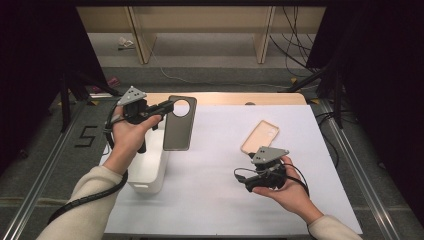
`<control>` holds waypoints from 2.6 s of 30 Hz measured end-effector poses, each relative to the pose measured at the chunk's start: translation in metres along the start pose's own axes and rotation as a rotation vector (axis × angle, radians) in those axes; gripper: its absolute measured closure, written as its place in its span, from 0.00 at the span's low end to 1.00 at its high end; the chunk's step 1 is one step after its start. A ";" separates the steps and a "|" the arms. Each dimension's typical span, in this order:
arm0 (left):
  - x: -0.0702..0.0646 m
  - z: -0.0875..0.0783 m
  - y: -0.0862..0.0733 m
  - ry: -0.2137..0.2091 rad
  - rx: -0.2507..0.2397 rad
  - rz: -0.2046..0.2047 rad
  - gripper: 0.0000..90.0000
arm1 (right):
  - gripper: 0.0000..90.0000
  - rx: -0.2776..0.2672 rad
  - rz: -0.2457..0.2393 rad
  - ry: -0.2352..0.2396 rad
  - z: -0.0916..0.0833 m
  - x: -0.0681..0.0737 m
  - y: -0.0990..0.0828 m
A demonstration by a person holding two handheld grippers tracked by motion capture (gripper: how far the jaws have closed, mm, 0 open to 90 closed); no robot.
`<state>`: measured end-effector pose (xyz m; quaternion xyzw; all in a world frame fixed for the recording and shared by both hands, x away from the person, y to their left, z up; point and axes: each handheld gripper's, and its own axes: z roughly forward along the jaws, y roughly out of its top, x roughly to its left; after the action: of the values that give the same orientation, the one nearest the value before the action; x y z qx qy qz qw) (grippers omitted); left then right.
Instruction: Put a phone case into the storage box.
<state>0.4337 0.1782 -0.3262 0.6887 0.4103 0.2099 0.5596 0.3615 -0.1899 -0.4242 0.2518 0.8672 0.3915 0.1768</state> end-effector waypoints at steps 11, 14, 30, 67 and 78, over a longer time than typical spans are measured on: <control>0.016 -0.010 0.008 0.026 -0.023 -0.009 0.91 | 0.19 -0.016 0.021 -0.001 -0.004 -0.003 -0.001; 0.019 -0.011 0.009 0.031 -0.025 -0.006 0.91 | 0.19 -0.017 0.027 -0.003 -0.005 -0.003 -0.001; 0.038 -0.018 0.013 0.070 -0.032 -0.002 0.91 | 0.19 -0.028 0.050 -0.009 -0.011 -0.008 -0.005; 0.070 -0.014 0.014 0.125 -0.048 0.055 0.91 | 0.19 -0.042 0.088 -0.005 -0.016 -0.013 -0.009; 0.077 -0.009 0.013 0.119 -0.060 0.057 0.91 | 0.19 -0.040 0.088 0.003 -0.016 -0.013 -0.009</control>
<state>0.4753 0.2447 -0.3244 0.6695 0.4167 0.2786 0.5482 0.3610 -0.2117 -0.4199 0.2854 0.8476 0.4164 0.1633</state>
